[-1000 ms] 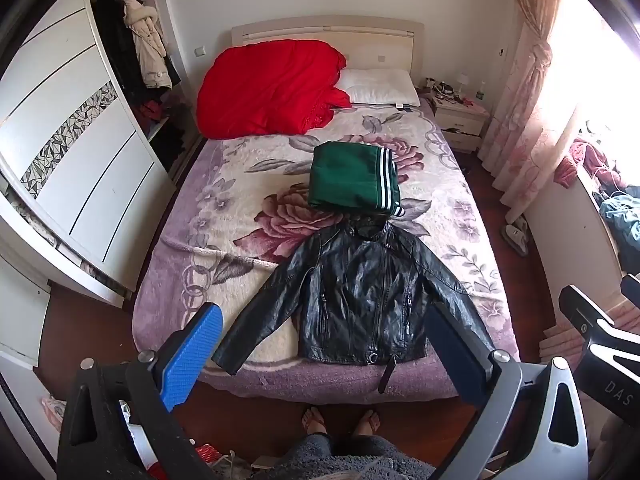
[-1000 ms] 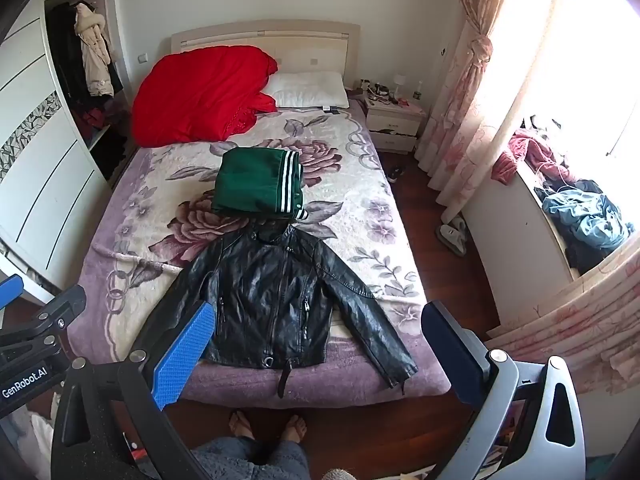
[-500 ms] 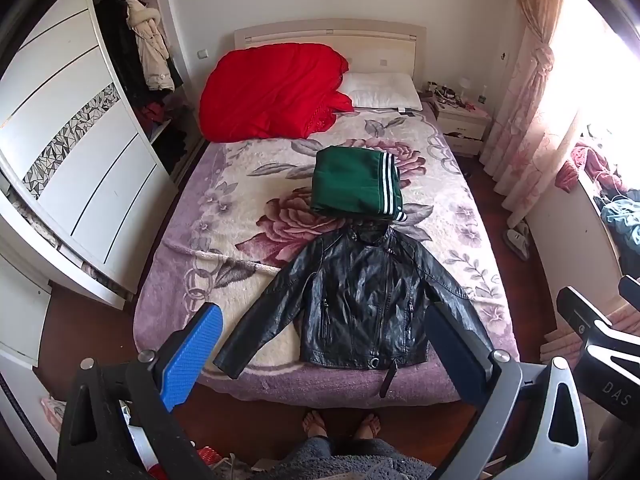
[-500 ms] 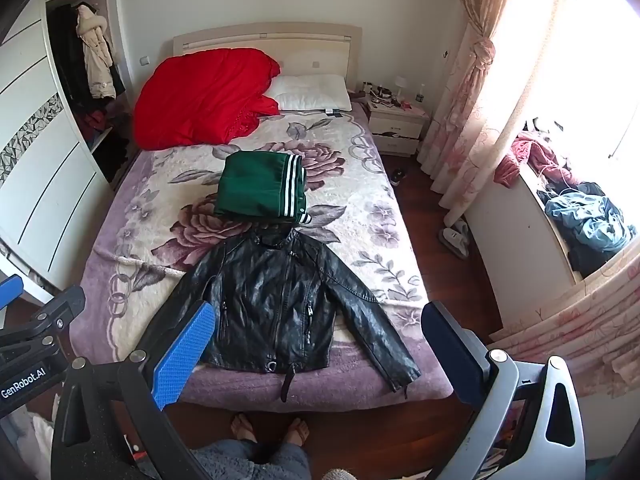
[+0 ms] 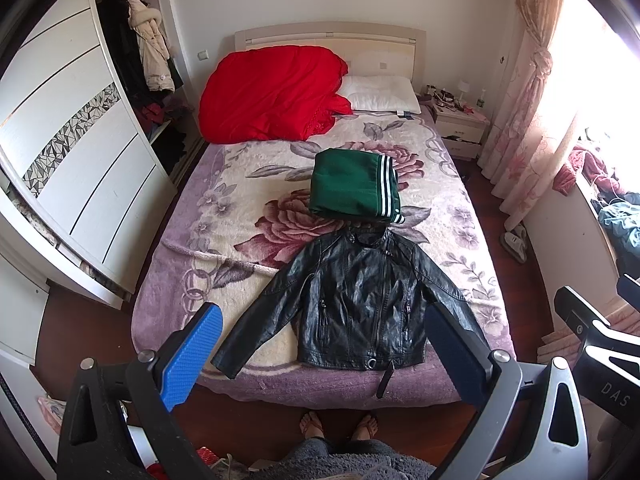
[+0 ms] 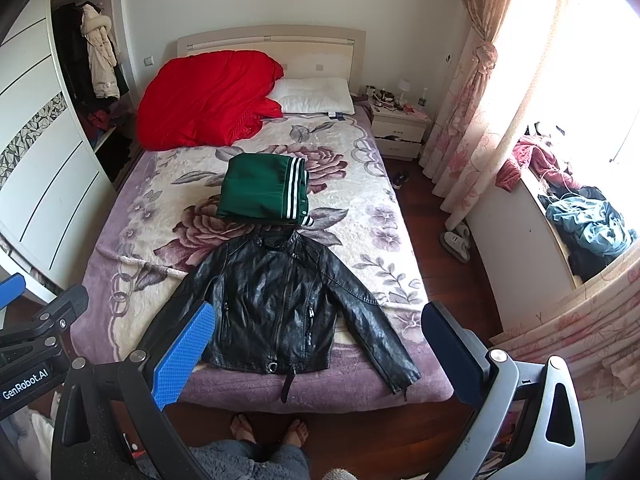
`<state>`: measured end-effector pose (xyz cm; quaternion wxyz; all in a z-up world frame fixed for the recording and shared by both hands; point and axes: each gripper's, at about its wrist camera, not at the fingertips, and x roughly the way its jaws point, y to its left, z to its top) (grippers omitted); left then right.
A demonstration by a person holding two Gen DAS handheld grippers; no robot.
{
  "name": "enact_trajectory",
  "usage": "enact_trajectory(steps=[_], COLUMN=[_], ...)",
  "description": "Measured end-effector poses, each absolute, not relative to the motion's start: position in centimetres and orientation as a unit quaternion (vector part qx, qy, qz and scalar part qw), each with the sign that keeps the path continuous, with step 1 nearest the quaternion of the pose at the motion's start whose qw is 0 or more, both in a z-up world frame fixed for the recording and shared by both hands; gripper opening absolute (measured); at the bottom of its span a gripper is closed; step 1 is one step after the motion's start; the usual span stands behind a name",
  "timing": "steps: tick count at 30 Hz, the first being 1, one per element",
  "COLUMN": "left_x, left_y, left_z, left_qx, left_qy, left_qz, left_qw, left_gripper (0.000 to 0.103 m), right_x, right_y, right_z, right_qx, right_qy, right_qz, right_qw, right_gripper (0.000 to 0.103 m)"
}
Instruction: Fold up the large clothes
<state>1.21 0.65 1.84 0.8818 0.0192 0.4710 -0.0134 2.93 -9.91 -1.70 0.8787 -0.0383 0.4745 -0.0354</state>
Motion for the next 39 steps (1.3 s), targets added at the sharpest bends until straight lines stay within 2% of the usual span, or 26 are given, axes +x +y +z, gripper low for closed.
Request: enact_trajectory(steps=[39], left_x=[1.3], left_y=[0.7], left_z=[4.5], left_qx=[0.018], left_qy=[0.457], left_qz=[-0.019], left_qw=[0.889], left_gripper=[0.103], right_x=[3.1], right_y=[-8.9], right_z=[0.3], right_qx=[-0.035], right_qy=[0.464], right_qz=[-0.032], right_qw=[0.885], right_gripper=[0.103])
